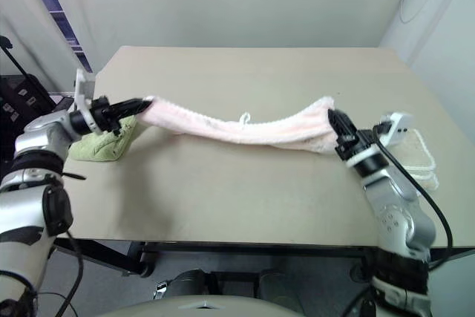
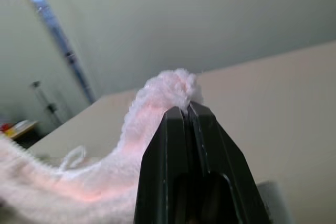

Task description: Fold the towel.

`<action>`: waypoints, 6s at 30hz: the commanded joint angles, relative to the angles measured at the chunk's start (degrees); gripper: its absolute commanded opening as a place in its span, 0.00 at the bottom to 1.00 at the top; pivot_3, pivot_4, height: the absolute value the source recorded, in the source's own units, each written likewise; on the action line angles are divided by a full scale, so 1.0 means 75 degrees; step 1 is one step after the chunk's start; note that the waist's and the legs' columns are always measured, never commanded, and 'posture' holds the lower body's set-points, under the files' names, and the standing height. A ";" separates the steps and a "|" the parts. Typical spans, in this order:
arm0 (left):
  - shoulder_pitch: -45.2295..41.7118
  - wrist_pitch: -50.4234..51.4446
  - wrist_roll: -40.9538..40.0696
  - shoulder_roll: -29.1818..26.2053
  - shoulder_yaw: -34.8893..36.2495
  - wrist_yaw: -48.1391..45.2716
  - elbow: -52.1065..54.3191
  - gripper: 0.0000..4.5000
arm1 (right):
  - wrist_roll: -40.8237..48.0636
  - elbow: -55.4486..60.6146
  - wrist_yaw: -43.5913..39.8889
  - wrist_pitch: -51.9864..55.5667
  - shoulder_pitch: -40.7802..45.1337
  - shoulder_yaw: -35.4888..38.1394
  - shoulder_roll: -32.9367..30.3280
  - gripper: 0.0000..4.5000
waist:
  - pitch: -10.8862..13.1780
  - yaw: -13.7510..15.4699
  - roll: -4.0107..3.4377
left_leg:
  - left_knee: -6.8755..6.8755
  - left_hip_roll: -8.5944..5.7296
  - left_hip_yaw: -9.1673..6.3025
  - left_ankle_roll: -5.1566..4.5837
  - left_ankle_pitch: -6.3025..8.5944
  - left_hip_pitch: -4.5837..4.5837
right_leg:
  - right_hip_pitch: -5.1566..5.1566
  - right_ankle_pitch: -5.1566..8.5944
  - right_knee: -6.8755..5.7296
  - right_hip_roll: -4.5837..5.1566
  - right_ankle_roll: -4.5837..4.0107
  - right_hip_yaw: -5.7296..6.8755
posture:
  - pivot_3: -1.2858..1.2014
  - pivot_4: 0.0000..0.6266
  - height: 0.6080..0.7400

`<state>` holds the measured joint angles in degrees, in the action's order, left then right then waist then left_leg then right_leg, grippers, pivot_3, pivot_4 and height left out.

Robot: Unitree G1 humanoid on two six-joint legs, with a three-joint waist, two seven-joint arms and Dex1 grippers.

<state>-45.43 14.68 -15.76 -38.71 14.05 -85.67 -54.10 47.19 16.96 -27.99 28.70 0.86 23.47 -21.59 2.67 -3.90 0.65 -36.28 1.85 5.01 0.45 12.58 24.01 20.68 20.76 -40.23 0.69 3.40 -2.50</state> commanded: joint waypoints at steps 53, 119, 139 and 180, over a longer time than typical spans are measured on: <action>0.0338 -0.1496 0.0083 0.0546 -0.0993 0.2096 -0.1094 0.00 | -0.0679 -0.0591 0.1187 -0.0325 -0.0930 0.0066 0.0363 0.00 | -0.0021 0.0196 0.0050 | 0.0005 0.0000 0.0022 -0.0035 0.0003 -0.0013 | -0.0034 -0.0037 0.0077 0.0036 0.0015 0.0021 | 0.52 0.00 1.00; 0.1848 0.0156 -0.0640 0.1155 -0.1382 0.0470 0.2617 1.00 | 0.6657 -0.3466 0.3736 0.3818 -0.1148 0.0641 -0.2189 0.99 | -0.0039 0.0181 0.0086 | 0.0003 -0.0002 0.0031 -0.0093 -0.0023 -0.0013 | -0.0069 -0.0075 0.0156 0.0050 0.0023 0.0014 | 0.52 0.00 1.00; 0.1868 0.0007 -0.0603 0.0969 -0.1375 0.0638 0.2504 1.00 | 0.6419 -0.3418 0.3896 0.3804 -0.0979 0.1403 -0.1507 0.01 | -0.0054 0.0190 0.0085 | 0.0051 -0.0005 0.0139 -0.0134 -0.0007 0.0050 | -0.0019 -0.0161 0.0306 0.0275 0.0015 0.0204 | 0.52 0.00 1.00; 0.1992 0.1648 -0.1554 0.0598 -0.1607 0.0139 0.4373 1.00 | 0.2656 0.0796 0.1537 0.3687 0.0642 -0.2702 -0.1673 0.01 | -0.0049 0.0176 0.0003 | 0.0068 -0.0003 0.0140 -0.0157 -0.0021 0.0062 | 0.0001 -0.0156 0.0296 0.0273 0.0029 0.0220 | 0.52 0.00 1.00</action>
<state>-29.47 28.07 -27.47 -33.81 1.57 -84.46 -21.82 69.57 23.60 -16.46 57.04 3.88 4.67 -34.85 2.30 -2.58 0.67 -35.78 1.83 6.06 -0.72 12.43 24.48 20.70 19.59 -38.02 2.74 3.62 -0.85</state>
